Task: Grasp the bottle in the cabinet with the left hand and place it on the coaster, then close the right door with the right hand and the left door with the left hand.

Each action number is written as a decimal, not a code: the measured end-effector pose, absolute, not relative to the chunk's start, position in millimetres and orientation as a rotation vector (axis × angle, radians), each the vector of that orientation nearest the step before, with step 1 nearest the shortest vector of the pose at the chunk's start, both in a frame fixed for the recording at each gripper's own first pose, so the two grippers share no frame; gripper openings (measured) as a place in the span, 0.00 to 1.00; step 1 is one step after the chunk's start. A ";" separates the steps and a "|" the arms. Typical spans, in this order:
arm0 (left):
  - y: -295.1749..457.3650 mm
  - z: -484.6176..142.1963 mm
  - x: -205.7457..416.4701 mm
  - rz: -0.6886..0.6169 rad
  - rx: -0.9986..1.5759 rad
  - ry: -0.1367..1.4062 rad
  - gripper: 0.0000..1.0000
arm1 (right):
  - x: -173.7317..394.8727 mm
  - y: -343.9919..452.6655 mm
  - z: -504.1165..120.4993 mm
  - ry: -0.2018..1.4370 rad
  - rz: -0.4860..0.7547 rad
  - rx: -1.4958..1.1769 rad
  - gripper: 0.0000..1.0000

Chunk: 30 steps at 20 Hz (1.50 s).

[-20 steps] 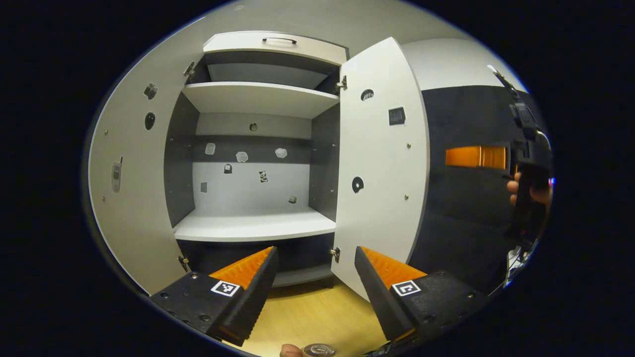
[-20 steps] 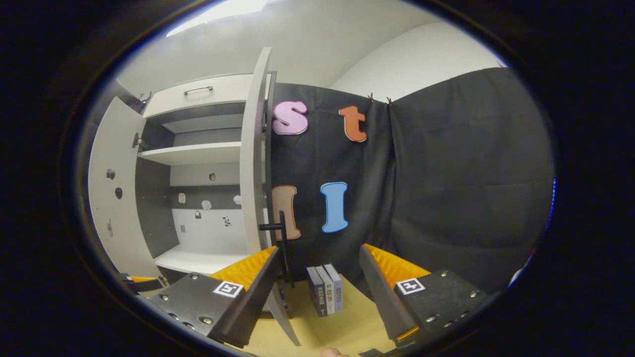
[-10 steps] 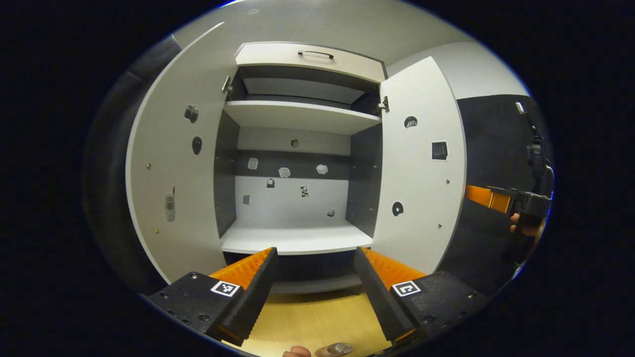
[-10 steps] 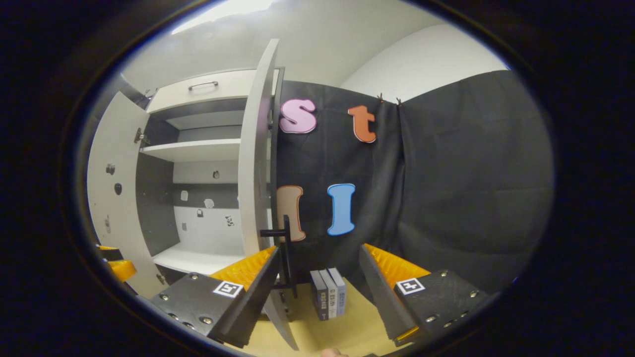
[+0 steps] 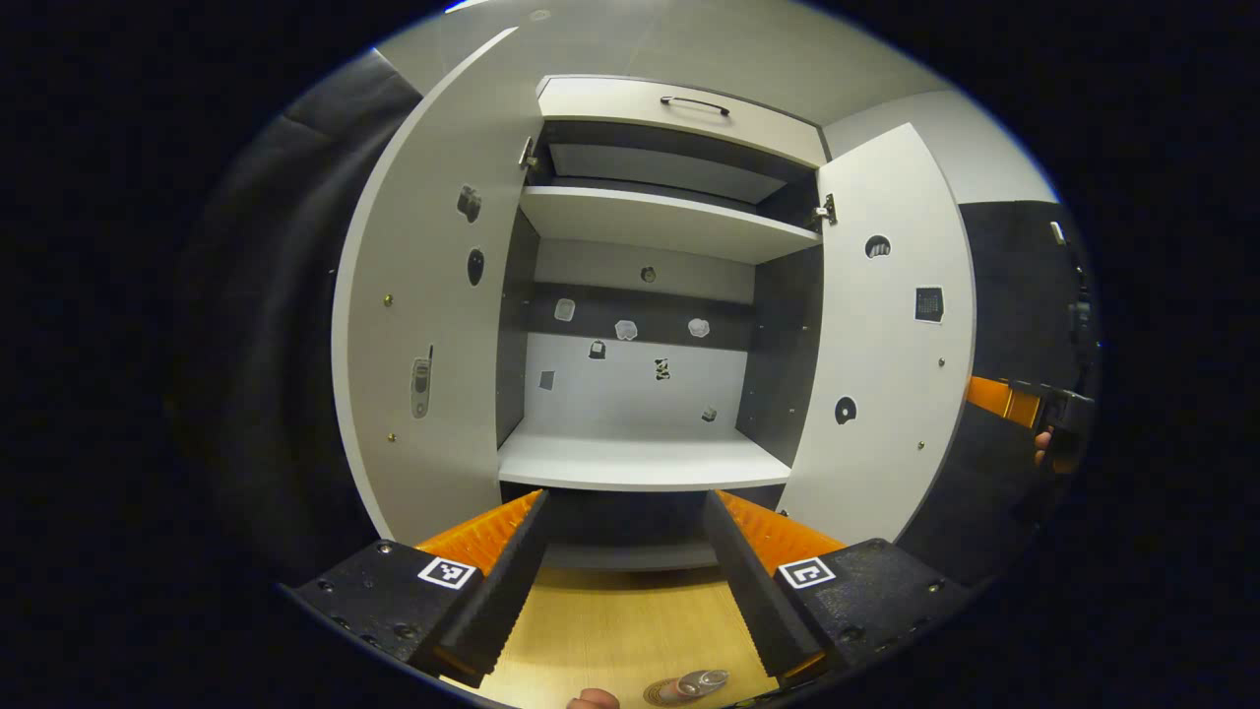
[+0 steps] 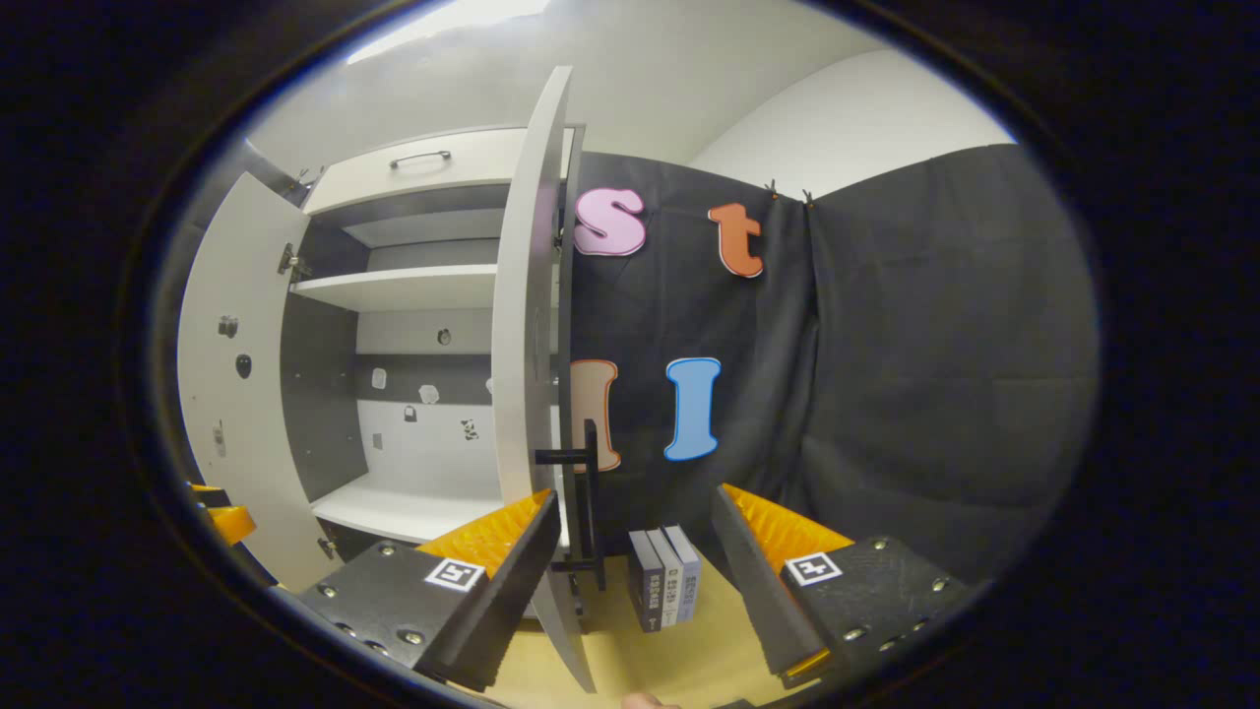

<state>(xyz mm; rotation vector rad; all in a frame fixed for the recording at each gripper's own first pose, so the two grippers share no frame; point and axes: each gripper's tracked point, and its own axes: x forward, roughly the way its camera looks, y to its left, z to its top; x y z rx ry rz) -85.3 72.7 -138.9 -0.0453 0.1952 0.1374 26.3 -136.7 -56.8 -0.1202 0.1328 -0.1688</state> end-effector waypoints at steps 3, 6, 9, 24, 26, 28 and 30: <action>82.6 -144.8 -88.2 0.156 -0.034 0.214 0.96 | 26.0 -129.3 -58.3 0.132 -0.158 -0.130 0.95; 93.8 -143.9 -91.6 0.190 -0.035 0.215 0.97 | 26.8 -113.4 -60.5 0.136 -0.123 -0.124 0.95; 100.7 -141.7 -91.8 0.218 -0.042 0.197 0.97 | 28.7 -95.4 -63.5 0.137 -0.083 -0.120 0.93; 154.3 -125.1 -124.8 0.432 -0.026 0.139 0.97 | 53.7 -0.1 -80.3 0.163 0.159 -0.115 0.93; 162.2 -122.7 -131.7 0.466 -0.030 0.134 1.00 | 52.8 19.3 -82.0 0.155 0.215 -0.095 0.96; 173.7 -120.5 -140.8 0.504 -0.029 0.130 0.97 | 57.2 35.3 -79.5 0.140 0.244 -0.077 0.95; 183.8 -116.6 -149.2 0.539 -0.026 0.121 0.97 | 58.5 48.1 -80.5 0.140 0.265 -0.070 0.95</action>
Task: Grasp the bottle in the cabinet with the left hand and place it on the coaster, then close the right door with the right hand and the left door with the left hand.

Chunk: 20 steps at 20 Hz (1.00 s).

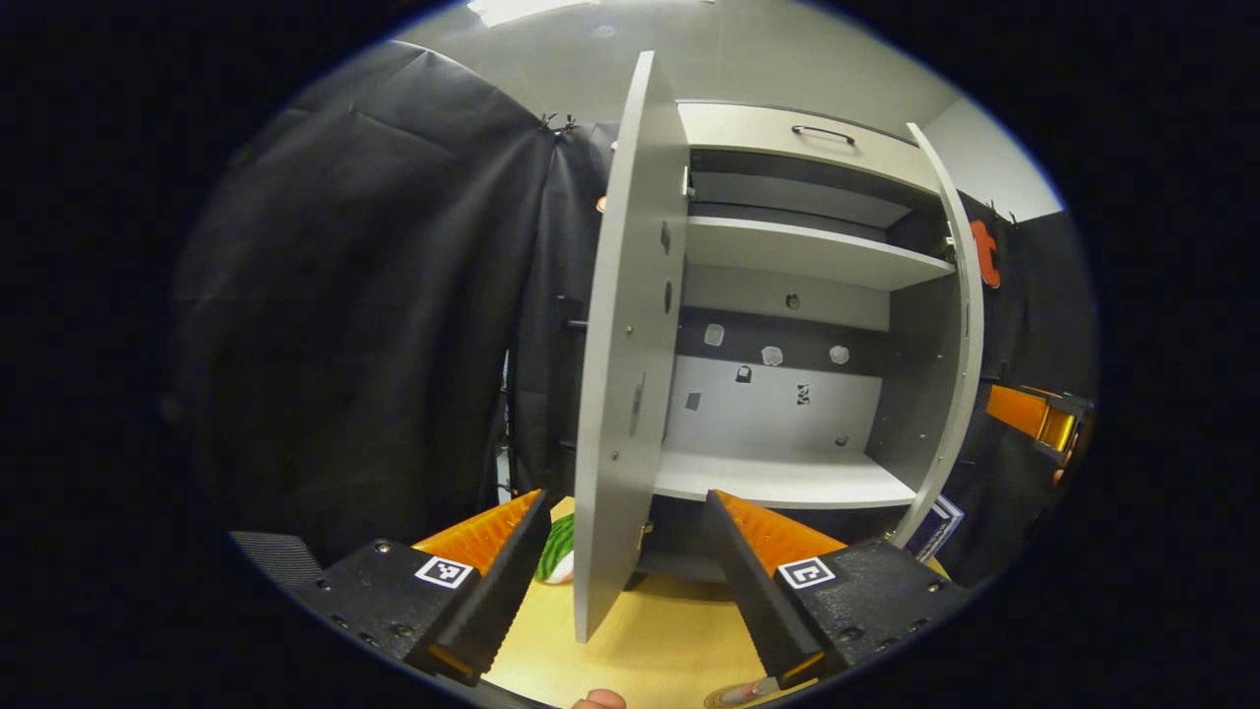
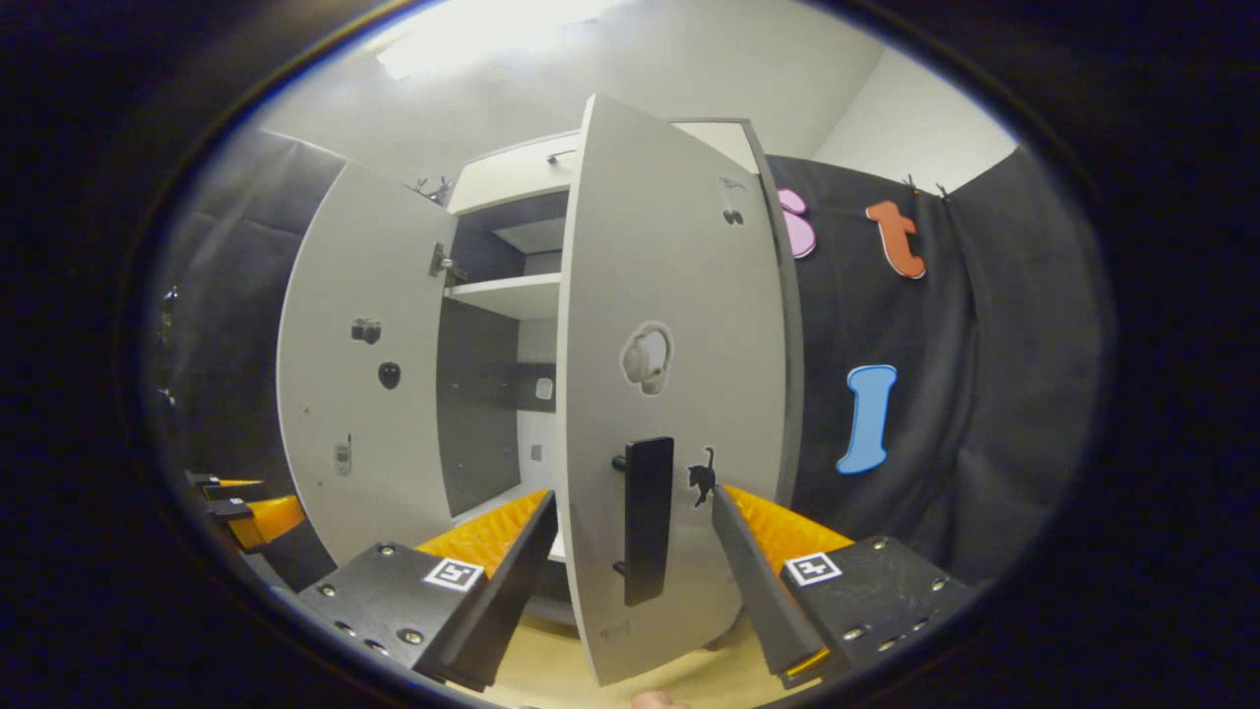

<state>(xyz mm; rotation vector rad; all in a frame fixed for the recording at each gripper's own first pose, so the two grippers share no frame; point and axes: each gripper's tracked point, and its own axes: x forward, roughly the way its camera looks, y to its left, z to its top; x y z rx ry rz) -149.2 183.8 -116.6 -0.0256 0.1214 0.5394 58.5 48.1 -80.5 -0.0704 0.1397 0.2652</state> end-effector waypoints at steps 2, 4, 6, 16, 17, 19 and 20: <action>198.0 -113.1 -156.6 0.577 -0.019 0.115 0.97 | 59.5 51.5 -82.3 0.143 0.272 -0.059 0.95; 213.7 -110.8 -164.0 0.618 -0.006 0.112 0.97 | 60.9 56.9 -85.0 0.152 0.281 -0.041 0.95; 227.3 -106.6 -165.4 0.644 0.003 0.107 0.97 | 59.7 60.8 -86.9 0.157 0.285 -0.042 0.95; 275.8 -82.1 -144.0 0.644 0.051 0.051 0.93 | 57.3 71.2 -88.8 0.161 0.246 -0.053 0.95; 277.2 -80.7 -140.9 0.635 0.055 0.048 0.93 | 56.4 69.7 -89.7 0.161 0.240 -0.054 0.95; 279.6 -79.2 -134.1 0.619 0.061 0.045 0.96 | 54.6 68.5 -88.8 0.158 0.226 -0.056 0.95; 280.9 -79.3 -130.9 0.610 0.062 0.045 0.93 | 54.3 67.5 -88.9 0.157 0.219 -0.058 0.96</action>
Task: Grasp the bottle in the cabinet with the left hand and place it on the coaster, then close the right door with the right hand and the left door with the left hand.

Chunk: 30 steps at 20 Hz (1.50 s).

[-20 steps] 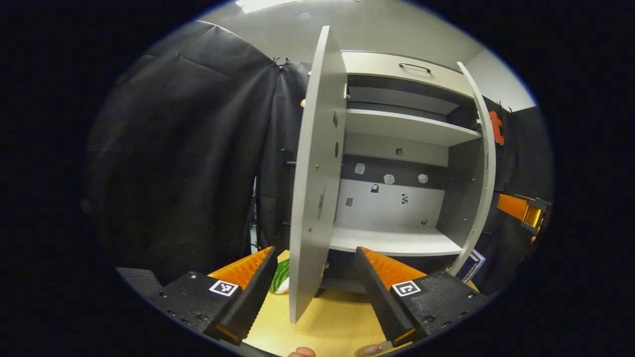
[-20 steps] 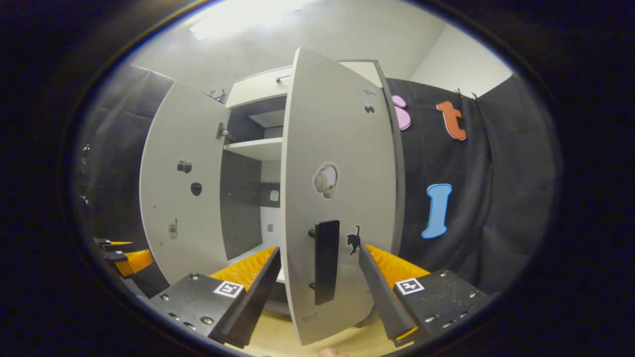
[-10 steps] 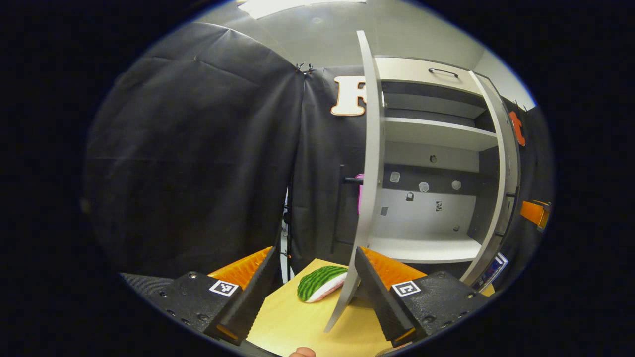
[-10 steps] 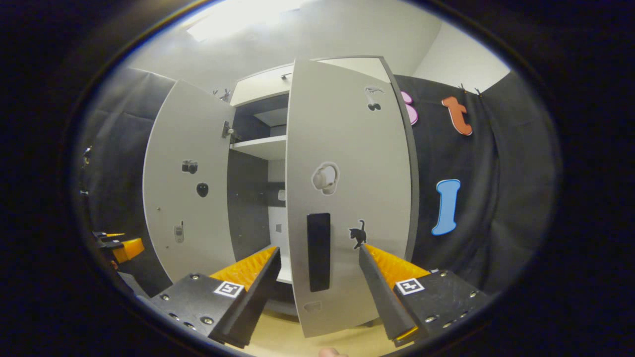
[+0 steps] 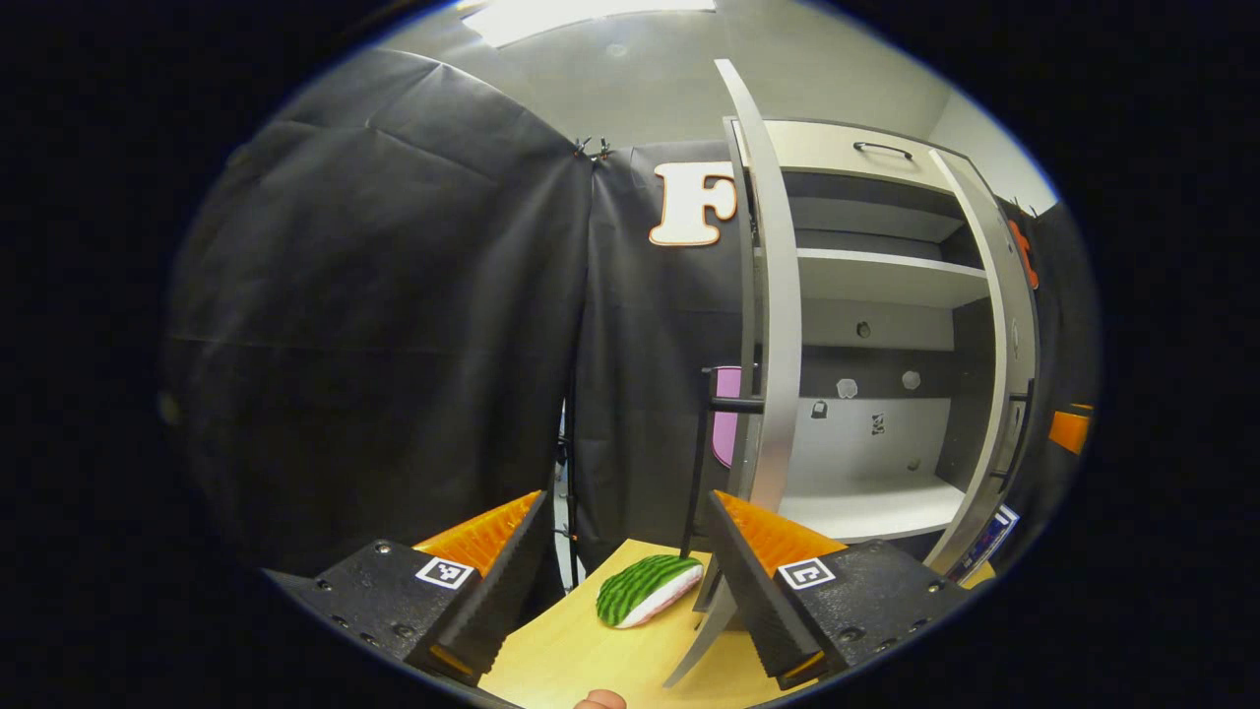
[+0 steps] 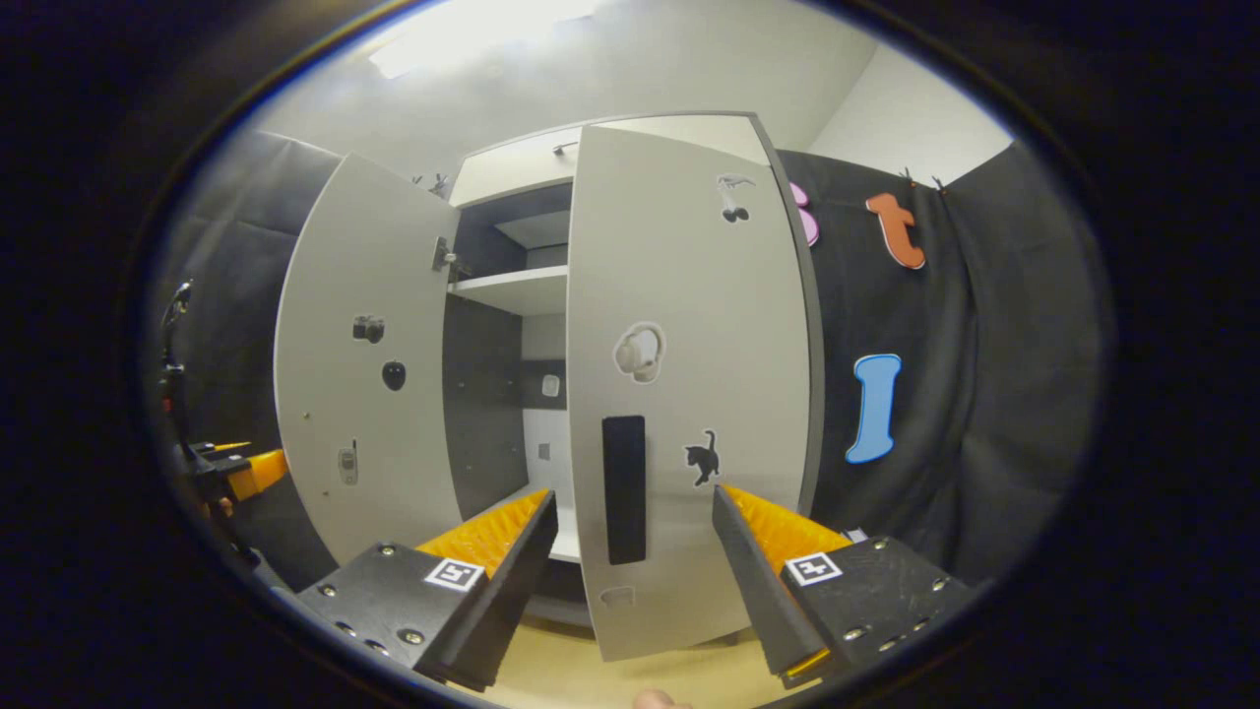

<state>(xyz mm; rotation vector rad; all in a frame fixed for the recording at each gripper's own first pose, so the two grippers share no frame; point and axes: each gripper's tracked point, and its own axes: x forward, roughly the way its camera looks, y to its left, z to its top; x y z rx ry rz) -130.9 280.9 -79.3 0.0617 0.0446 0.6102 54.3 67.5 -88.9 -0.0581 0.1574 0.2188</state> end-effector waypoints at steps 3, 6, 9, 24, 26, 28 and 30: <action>284.9 -79.2 -124.5 0.600 0.063 0.046 0.93 | 51.2 64.0 -92.6 0.162 0.198 -0.066 0.95; 288.5 -79.3 -122.9 0.600 0.054 0.038 0.93 | 48.2 60.5 -93.3 0.156 0.177 -0.068 0.96; 284.6 -79.6 -121.4 0.577 0.055 0.038 0.93 | 51.1 58.5 -94.8 0.159 0.172 -0.064 0.95; 254.7 -85.5 -114.0 0.570 0.012 0.028 0.90 | 57.1 46.4 -93.0 0.164 0.213 -0.030 0.95; 249.9 -88.0 -114.3 0.564 -0.009 0.026 0.91 | 55.3 39.2 -89.5 0.156 0.202 -0.027 0.95; 241.2 -89.4 -112.4 0.548 -0.006 0.027 0.90 | 54.0 31.2 -87.3 0.153 0.194 -0.025 0.95; 243.8 -88.8 -112.3 0.538 0.003 0.029 0.95 | 51.2 24.7 -85.3 0.150 0.185 -0.023 0.95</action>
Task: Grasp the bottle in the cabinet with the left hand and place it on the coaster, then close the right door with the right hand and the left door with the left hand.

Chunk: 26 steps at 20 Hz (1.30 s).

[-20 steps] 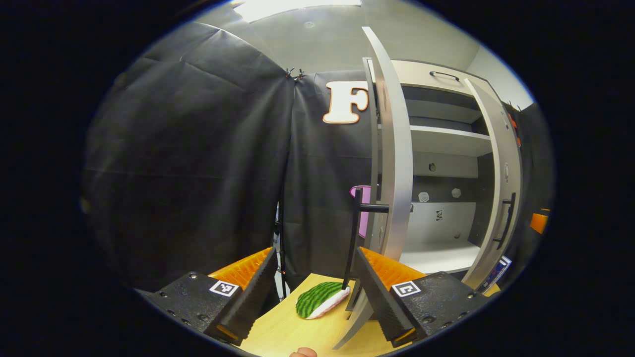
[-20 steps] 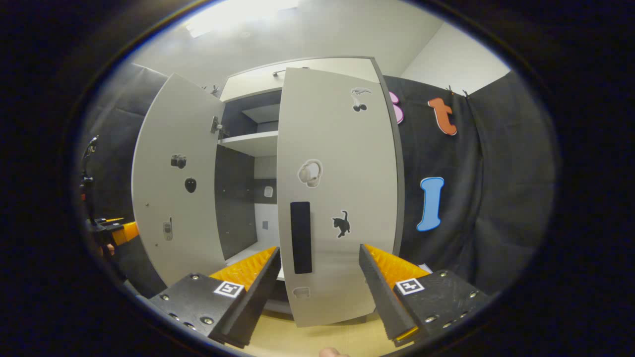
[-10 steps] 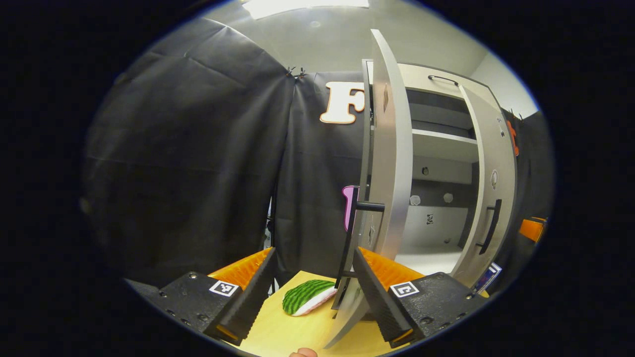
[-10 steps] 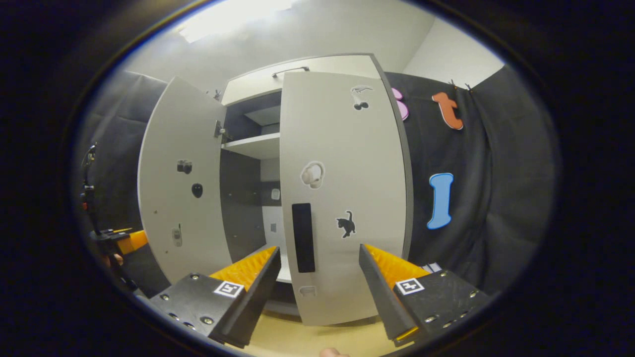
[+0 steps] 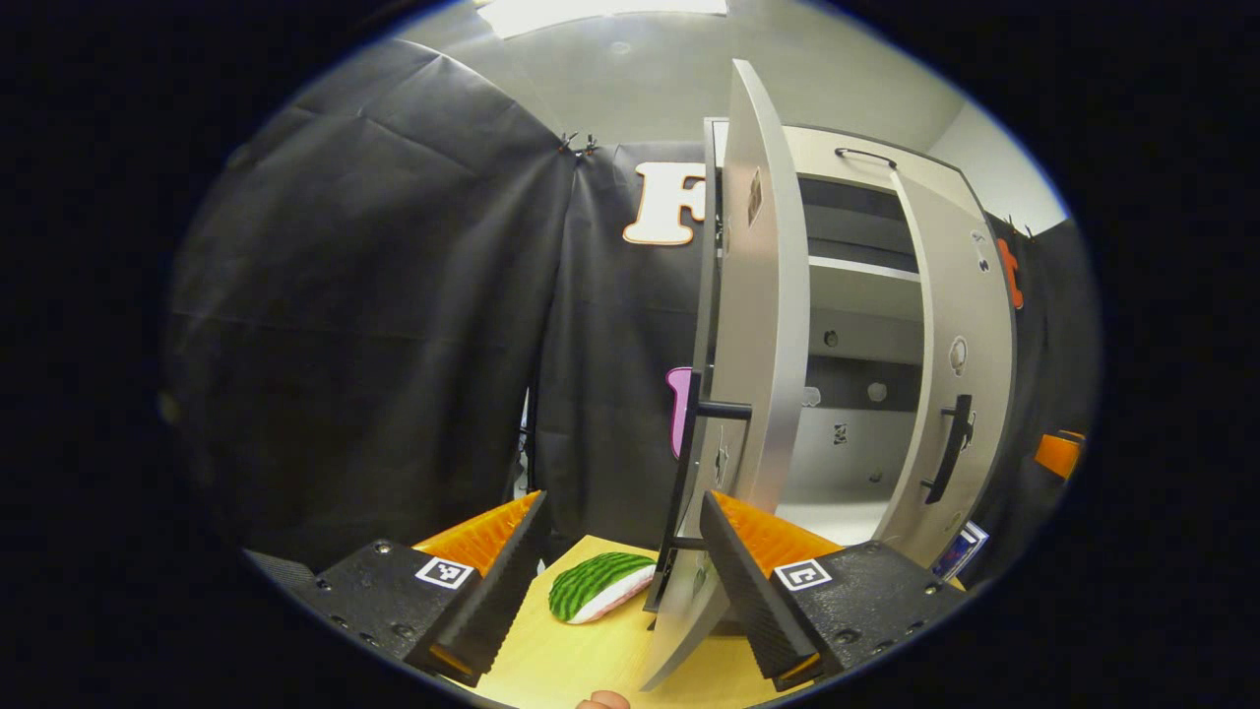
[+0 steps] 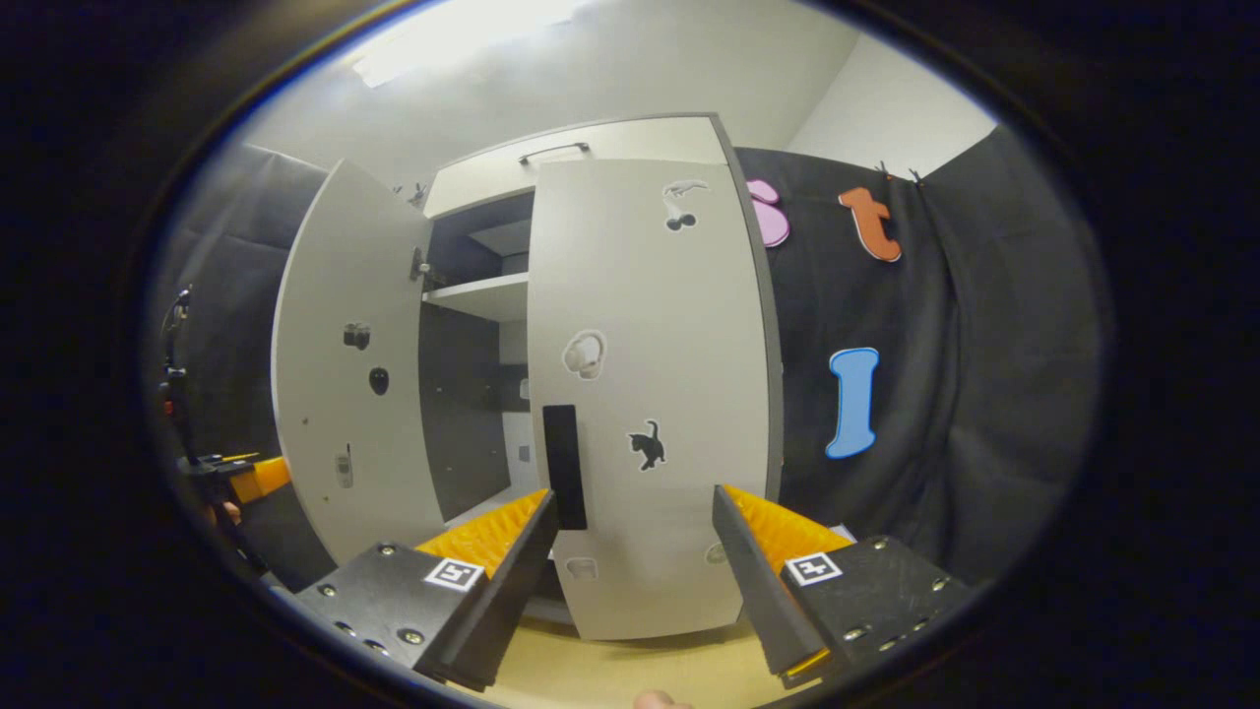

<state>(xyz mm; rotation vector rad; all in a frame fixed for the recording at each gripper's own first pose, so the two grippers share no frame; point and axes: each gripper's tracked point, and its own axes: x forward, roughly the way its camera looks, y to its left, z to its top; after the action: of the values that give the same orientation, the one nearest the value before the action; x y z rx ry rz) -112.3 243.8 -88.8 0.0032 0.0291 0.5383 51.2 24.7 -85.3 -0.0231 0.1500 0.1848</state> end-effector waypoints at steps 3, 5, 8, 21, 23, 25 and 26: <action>235.9 -89.2 -110.0 0.522 -0.014 0.029 0.91 | 49.6 16.9 -83.2 0.148 0.175 -0.014 0.95; 223.2 -92.6 -104.2 0.514 -0.046 0.029 0.95 | 46.6 15.2 -83.1 0.151 0.174 -0.006 0.95; 212.3 -93.9 -97.1 0.483 -0.051 0.033 0.93 | 44.3 10.9 -82.8 0.151 0.167 0.002 0.96; 172.4 -102.9 -58.9 0.348 -0.050 0.046 0.91 | 40.1 -18.9 -77.3 0.143 0.106 0.016 0.96; 163.8 -102.8 -49.2 0.322 -0.061 0.046 0.91 | 39.5 -26.6 -76.3 0.140 0.090 0.007 0.96; 162.7 -106.1 -41.9 0.314 -0.055 0.053 0.95 | 39.1 -33.7 -76.0 0.138 0.073 0.001 0.96; 162.2 -105.9 -37.8 0.310 -0.048 0.053 0.95 | 39.0 -38.4 -75.9 0.136 0.063 -0.002 0.96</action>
<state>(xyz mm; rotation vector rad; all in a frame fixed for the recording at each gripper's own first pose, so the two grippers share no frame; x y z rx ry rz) -37.8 162.2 -105.9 -0.0477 0.0535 0.3102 39.0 -38.4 -75.9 -0.0021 0.1360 0.0633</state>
